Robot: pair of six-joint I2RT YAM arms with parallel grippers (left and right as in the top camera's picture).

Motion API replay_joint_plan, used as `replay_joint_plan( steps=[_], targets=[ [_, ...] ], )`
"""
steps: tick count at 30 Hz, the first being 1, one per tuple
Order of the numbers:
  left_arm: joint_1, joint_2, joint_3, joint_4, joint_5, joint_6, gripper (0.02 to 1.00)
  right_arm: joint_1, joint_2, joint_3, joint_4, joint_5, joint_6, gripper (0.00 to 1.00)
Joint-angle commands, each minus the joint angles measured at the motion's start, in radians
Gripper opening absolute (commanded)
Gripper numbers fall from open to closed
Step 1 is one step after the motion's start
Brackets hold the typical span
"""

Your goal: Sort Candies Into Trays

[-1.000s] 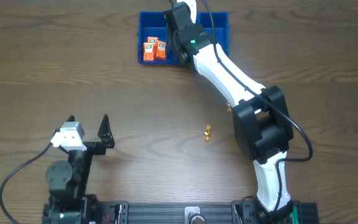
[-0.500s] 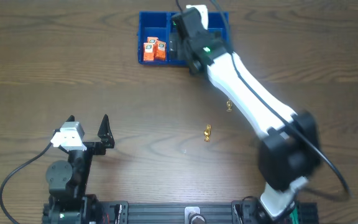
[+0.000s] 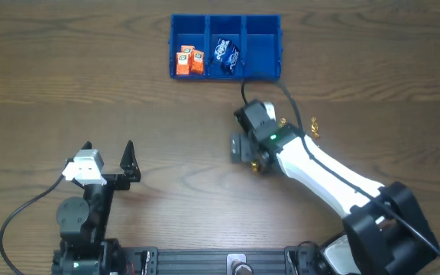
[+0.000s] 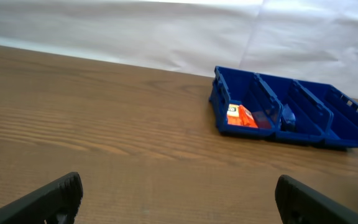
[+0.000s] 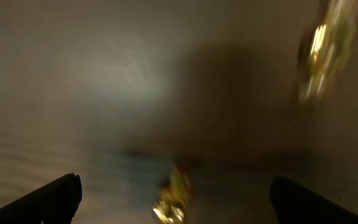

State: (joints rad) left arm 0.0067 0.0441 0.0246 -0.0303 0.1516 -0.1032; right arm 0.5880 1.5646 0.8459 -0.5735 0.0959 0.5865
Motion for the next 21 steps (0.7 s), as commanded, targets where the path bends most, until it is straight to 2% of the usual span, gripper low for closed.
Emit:
replay_joint_plan(
  steps=[1,10,21],
  targets=[
    [0.007,-0.003,-0.019,-0.035,0.014,0.011,0.998,0.002,0.000,-0.060,-0.008,-0.039,0.096,0.993],
    [0.007,-0.003,-0.019,-0.035,0.014,0.011,0.998,0.048,0.006,-0.077,0.040,-0.039,0.099,0.921],
    [0.007,-0.003,-0.019,-0.034,0.014,0.011,0.998,0.051,0.066,-0.077,0.079,-0.038,0.098,0.849]
  ],
)
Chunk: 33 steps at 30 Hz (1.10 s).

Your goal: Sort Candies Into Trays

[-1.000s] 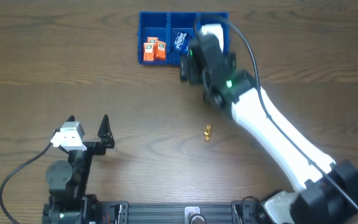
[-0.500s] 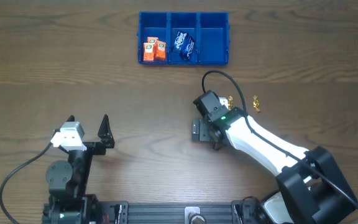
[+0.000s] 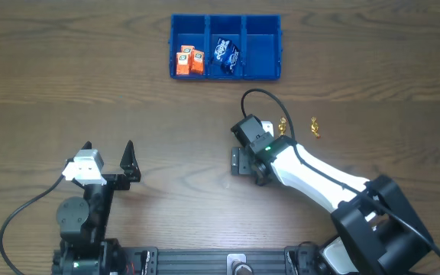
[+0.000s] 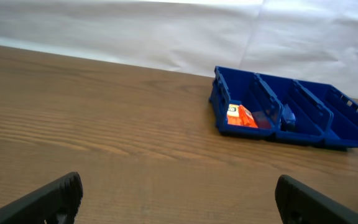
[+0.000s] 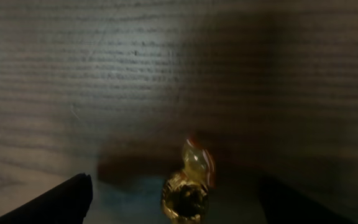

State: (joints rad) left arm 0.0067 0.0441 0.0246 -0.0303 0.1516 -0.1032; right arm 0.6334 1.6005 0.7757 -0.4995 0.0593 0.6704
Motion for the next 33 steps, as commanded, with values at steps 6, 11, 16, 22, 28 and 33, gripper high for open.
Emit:
replay_joint_plan(
  steps=[6,11,16,22,28,33],
  targets=[
    [0.007,-0.003,-0.019,-0.035,0.014,0.011,0.998,0.006,0.030,-0.007,0.008,-0.002,0.014,0.671],
    [0.007,-0.003,-0.019,-0.035,0.014,0.011,0.998,0.008,0.030,-0.007,-0.005,-0.002,0.014,0.522],
    [0.007,-0.003,-0.019,-0.035,0.014,0.011,0.998,0.008,0.030,-0.007,-0.007,-0.002,0.014,0.452],
    [0.007,-0.003,-0.019,-0.034,0.014,0.011,0.998,0.008,0.030,-0.007,-0.007,-0.001,0.014,0.351],
    [0.007,-0.003,-0.019,-0.035,0.014,0.011,0.998,0.008,0.030,-0.007,-0.003,0.006,0.014,0.242],
    [0.007,-0.003,-0.019,-0.035,0.014,0.011,0.998,0.008,0.009,-0.007,0.016,0.006,0.014,0.145]
  ],
)
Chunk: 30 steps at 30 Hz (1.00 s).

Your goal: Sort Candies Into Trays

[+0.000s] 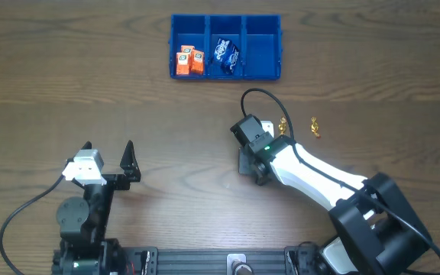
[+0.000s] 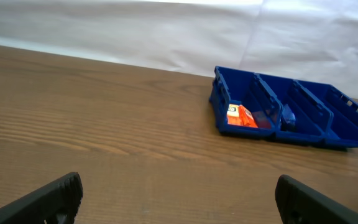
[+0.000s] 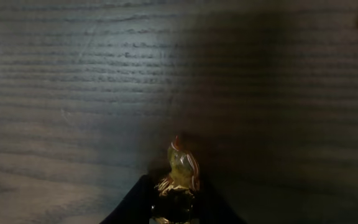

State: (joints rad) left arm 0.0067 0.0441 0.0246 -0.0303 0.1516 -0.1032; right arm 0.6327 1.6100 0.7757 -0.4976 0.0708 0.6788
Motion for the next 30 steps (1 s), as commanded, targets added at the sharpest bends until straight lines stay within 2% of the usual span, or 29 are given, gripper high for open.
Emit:
replay_joint_plan(
  steps=[1,6,10,15,19,23,30],
  targets=[
    [0.007,-0.003,-0.019,-0.034,0.014,0.011,0.996,0.009,-0.018,-0.007,0.016,-0.002,0.005,0.128],
    [0.007,-0.003,-0.019,-0.035,0.014,0.011,0.998,0.004,-0.169,0.030,-0.012,0.028,-0.070,0.117],
    [0.007,-0.003,-0.019,-0.035,0.014,0.011,0.998,-0.056,-0.254,0.247,-0.151,0.143,-0.170,0.117],
    [0.007,-0.003,-0.019,-0.035,0.014,0.011,0.998,-0.184,-0.116,0.592,-0.173,0.200,-0.314,0.123],
    [0.007,-0.003,-0.019,-0.035,0.014,0.011,0.998,-0.262,0.129,0.865,-0.153,0.201,-0.441,0.143],
    [0.007,-0.003,-0.019,-0.035,0.014,0.011,0.998,-0.293,0.273,0.967,-0.139,0.193,-0.444,0.143],
    [0.007,-0.003,-0.019,-0.035,0.014,0.011,0.998,-0.306,0.400,0.978,-0.080,0.171,-0.441,0.176]
  ],
)
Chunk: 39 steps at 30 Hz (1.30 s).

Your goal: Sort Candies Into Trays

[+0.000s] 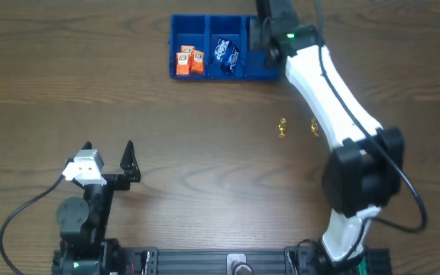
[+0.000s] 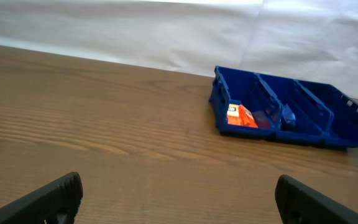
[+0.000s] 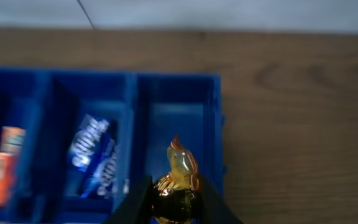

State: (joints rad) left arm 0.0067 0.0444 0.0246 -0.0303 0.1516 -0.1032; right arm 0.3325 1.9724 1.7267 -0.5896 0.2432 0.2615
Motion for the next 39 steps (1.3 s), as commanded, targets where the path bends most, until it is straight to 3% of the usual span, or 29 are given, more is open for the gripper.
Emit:
replay_joint_plan(
  steps=[1,9,11,14,16,24,31,34,39],
  targets=[
    [0.007,-0.003,-0.019,-0.035,0.014,0.011,0.998,-0.006,0.046,0.027,0.012,-0.002,-0.024,0.178],
    [0.007,-0.003,-0.019,-0.035,0.014,0.011,0.998,-0.006,0.078,0.027,0.026,-0.002,-0.024,0.226],
    [0.007,-0.003,-0.019,-0.035,0.014,0.011,0.996,-0.006,0.083,0.027,0.040,-0.011,-0.026,0.288],
    [0.007,-0.003,-0.019,-0.034,0.014,0.011,0.998,-0.006,0.083,0.021,0.052,-0.036,-0.027,0.535],
    [0.007,-0.003,-0.019,-0.035,0.014,0.011,0.998,-0.006,0.081,0.015,0.061,-0.047,-0.027,0.606],
    [0.007,-0.003,-0.019,-0.035,0.014,0.011,0.998,-0.005,-0.067,-0.181,0.138,-0.044,-0.026,0.634],
    [0.007,-0.003,-0.019,-0.035,0.014,0.011,0.998,-0.006,-0.382,-0.636,0.219,-0.132,0.030,0.634],
    [0.007,-0.003,-0.019,-0.035,0.014,0.011,0.996,-0.009,-0.407,-0.750,0.214,-0.187,0.067,0.634],
    [0.007,-0.003,-0.019,-0.035,0.014,0.011,0.998,-0.014,-0.387,-0.861,0.228,-0.193,0.103,0.636]
  ],
)
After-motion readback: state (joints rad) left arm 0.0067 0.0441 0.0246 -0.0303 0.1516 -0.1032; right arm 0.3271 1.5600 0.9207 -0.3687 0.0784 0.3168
